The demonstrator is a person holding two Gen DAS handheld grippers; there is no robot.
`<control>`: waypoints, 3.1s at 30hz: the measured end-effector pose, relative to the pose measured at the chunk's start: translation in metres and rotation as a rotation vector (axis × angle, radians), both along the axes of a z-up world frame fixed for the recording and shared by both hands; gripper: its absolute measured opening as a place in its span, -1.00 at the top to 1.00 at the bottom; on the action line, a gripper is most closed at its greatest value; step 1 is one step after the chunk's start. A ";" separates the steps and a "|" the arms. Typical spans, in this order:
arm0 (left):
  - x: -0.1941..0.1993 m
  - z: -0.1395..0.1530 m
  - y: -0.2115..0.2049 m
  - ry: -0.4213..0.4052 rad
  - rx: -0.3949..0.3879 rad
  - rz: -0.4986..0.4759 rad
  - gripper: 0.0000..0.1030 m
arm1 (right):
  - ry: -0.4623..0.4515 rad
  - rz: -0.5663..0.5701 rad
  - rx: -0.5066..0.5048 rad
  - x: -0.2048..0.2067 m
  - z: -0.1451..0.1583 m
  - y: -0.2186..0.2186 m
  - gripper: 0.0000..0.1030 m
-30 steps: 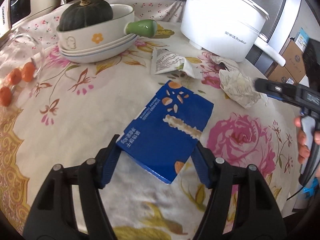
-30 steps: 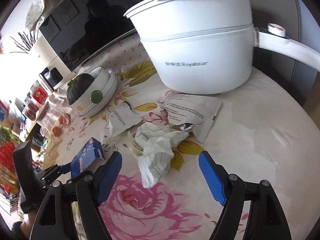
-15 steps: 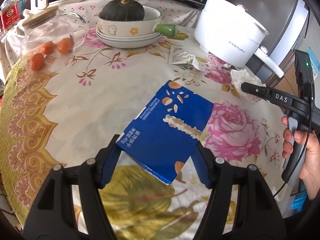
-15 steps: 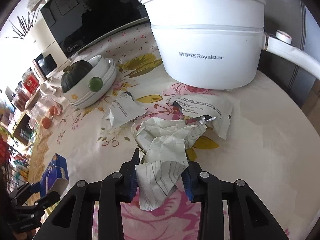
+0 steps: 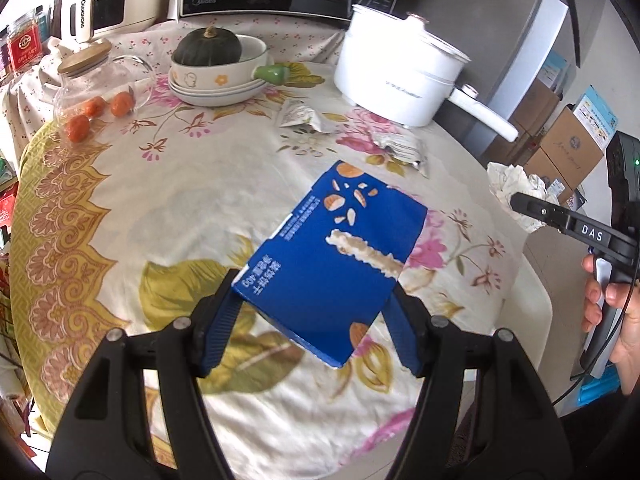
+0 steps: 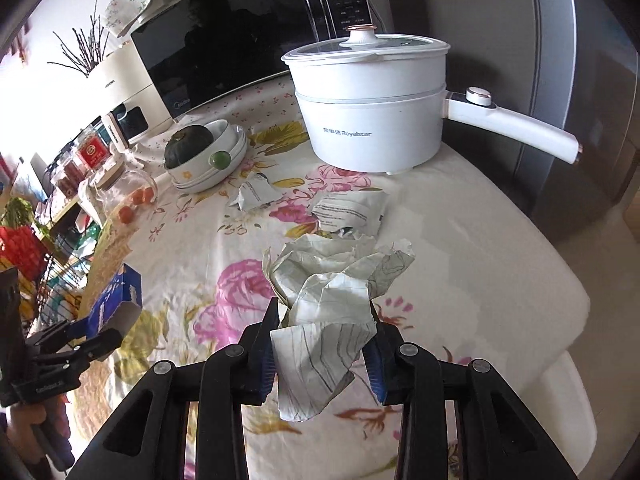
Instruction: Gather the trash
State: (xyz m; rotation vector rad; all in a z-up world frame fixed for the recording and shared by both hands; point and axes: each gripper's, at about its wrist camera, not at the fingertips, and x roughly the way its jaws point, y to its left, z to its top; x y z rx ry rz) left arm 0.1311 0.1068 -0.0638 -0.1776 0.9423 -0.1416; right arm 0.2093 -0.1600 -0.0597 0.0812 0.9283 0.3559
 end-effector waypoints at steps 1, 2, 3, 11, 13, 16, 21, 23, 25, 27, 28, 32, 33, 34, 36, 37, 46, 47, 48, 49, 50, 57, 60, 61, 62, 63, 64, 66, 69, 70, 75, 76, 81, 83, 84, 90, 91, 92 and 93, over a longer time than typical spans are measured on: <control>-0.004 0.001 -0.004 -0.001 -0.001 -0.003 -0.33 | 0.002 -0.001 -0.002 -0.007 0.001 -0.006 0.28; -0.008 0.003 -0.008 -0.002 -0.002 -0.009 -0.33 | 0.005 -0.002 -0.005 -0.013 0.002 -0.012 0.28; -0.012 0.003 -0.012 -0.002 -0.002 -0.012 -0.33 | 0.008 -0.003 -0.007 -0.019 0.003 -0.017 0.28; -0.037 0.008 -0.043 -0.003 0.017 -0.051 -0.33 | 0.022 -0.013 -0.015 -0.064 0.002 -0.062 0.28; -0.043 0.009 -0.051 -0.007 0.008 -0.060 -0.33 | 0.030 -0.022 -0.019 -0.074 0.001 -0.072 0.28; -0.049 0.010 -0.061 -0.014 -0.010 -0.078 -0.33 | 0.043 -0.036 -0.006 -0.084 0.000 -0.084 0.28; -0.049 0.007 -0.085 0.008 -0.046 -0.115 -0.33 | 0.066 -0.059 -0.044 -0.097 -0.009 -0.104 0.28; -0.046 0.005 -0.098 0.016 -0.058 -0.141 -0.33 | 0.083 -0.073 -0.043 -0.101 -0.013 -0.116 0.28; -0.043 0.003 -0.116 0.016 -0.055 -0.179 -0.33 | 0.093 -0.090 -0.055 -0.106 -0.019 -0.129 0.28; -0.041 0.000 -0.136 0.014 -0.044 -0.223 -0.33 | 0.109 -0.106 -0.070 -0.110 -0.026 -0.142 0.28; -0.041 -0.001 -0.145 0.016 -0.041 -0.245 -0.33 | 0.117 -0.113 -0.073 -0.112 -0.029 -0.148 0.28; -0.038 -0.009 -0.188 0.025 -0.032 -0.330 -0.33 | 0.148 -0.150 -0.093 -0.118 -0.041 -0.176 0.28; -0.037 -0.010 -0.197 0.026 -0.032 -0.345 -0.33 | 0.155 -0.161 -0.095 -0.119 -0.043 -0.183 0.28; -0.036 -0.013 -0.207 0.029 -0.031 -0.364 -0.33 | 0.160 -0.170 -0.094 -0.120 -0.045 -0.189 0.28; -0.033 -0.017 -0.225 0.029 -0.025 -0.394 -0.33 | 0.171 -0.190 -0.092 -0.123 -0.048 -0.202 0.28; -0.032 -0.019 -0.233 0.028 -0.019 -0.407 -0.33 | 0.175 -0.199 -0.091 -0.124 -0.049 -0.207 0.27; -0.023 -0.038 -0.278 0.007 0.000 -0.471 -0.33 | 0.207 -0.239 -0.084 -0.128 -0.056 -0.235 0.27; -0.021 -0.040 -0.282 0.003 0.001 -0.479 -0.33 | 0.210 -0.242 -0.085 -0.128 -0.057 -0.237 0.27; -0.020 -0.042 -0.285 -0.002 0.004 -0.485 -0.34 | 0.214 -0.244 -0.087 -0.127 -0.058 -0.238 0.27; -0.019 -0.044 -0.288 -0.011 0.009 -0.493 -0.34 | 0.216 -0.245 -0.088 -0.128 -0.058 -0.239 0.27; -0.018 -0.046 -0.291 -0.021 0.010 -0.499 -0.34 | 0.219 -0.246 -0.089 -0.127 -0.059 -0.240 0.27; -0.006 -0.053 -0.294 -0.012 0.026 -0.462 -0.78 | 0.229 -0.255 -0.090 -0.126 -0.062 -0.243 0.27; -0.005 -0.050 -0.292 -0.015 0.050 -0.437 -0.88 | 0.235 -0.259 -0.094 -0.124 -0.064 -0.244 0.27; -0.004 -0.049 -0.291 -0.018 0.055 -0.431 -0.89 | 0.237 -0.260 -0.095 -0.123 -0.065 -0.244 0.27; -0.004 -0.047 -0.290 -0.019 0.060 -0.427 -0.90 | 0.240 -0.261 -0.095 -0.123 -0.066 -0.244 0.27; -0.004 -0.047 -0.288 -0.020 0.064 -0.424 -0.91 | 0.242 -0.262 -0.095 -0.122 -0.066 -0.244 0.27; -0.004 -0.046 -0.287 -0.020 0.069 -0.422 -0.91 | 0.243 -0.262 -0.096 -0.121 -0.067 -0.243 0.27; -0.004 -0.044 -0.284 -0.018 0.078 -0.414 -0.91 | 0.244 -0.261 -0.095 -0.120 -0.067 -0.242 0.27; -0.006 -0.043 -0.279 -0.017 0.088 -0.406 -0.91 | 0.244 -0.257 -0.095 -0.118 -0.066 -0.239 0.26; -0.007 -0.042 -0.277 -0.016 0.092 -0.402 -0.91 | 0.243 -0.257 -0.094 -0.118 -0.066 -0.238 0.26; -0.008 -0.039 -0.266 -0.012 0.107 -0.384 -0.92 | 0.238 -0.269 -0.089 -0.117 -0.063 -0.235 0.17; -0.008 -0.038 -0.263 -0.011 0.110 -0.379 -0.92 | 0.240 -0.276 -0.088 -0.116 -0.062 -0.235 -0.07; -0.008 -0.035 -0.248 -0.005 0.121 -0.353 -0.92 | 0.230 -0.311 -0.066 -0.111 -0.055 -0.233 -0.49; -0.008 -0.034 -0.241 -0.004 0.125 -0.345 -0.92 | 0.226 -0.309 -0.063 -0.109 -0.053 -0.231 -0.49; -0.008 -0.033 -0.238 -0.004 0.127 -0.340 -0.92 | 0.225 -0.306 -0.060 -0.108 -0.052 -0.229 -0.50; -0.010 -0.029 -0.216 0.008 0.130 -0.298 -0.92 | 0.225 -0.285 -0.057 -0.102 -0.048 -0.213 -0.53; -0.010 -0.029 -0.211 0.013 0.130 -0.287 -0.92 | 0.224 -0.283 -0.056 -0.102 -0.047 -0.210 -0.54; -0.010 -0.029 -0.206 0.019 0.130 -0.275 -0.92 | 0.222 -0.281 -0.055 -0.101 -0.045 -0.206 -0.54; -0.010 -0.028 -0.201 0.024 0.129 -0.263 -0.92 | 0.221 -0.280 -0.053 -0.100 -0.044 -0.203 -0.55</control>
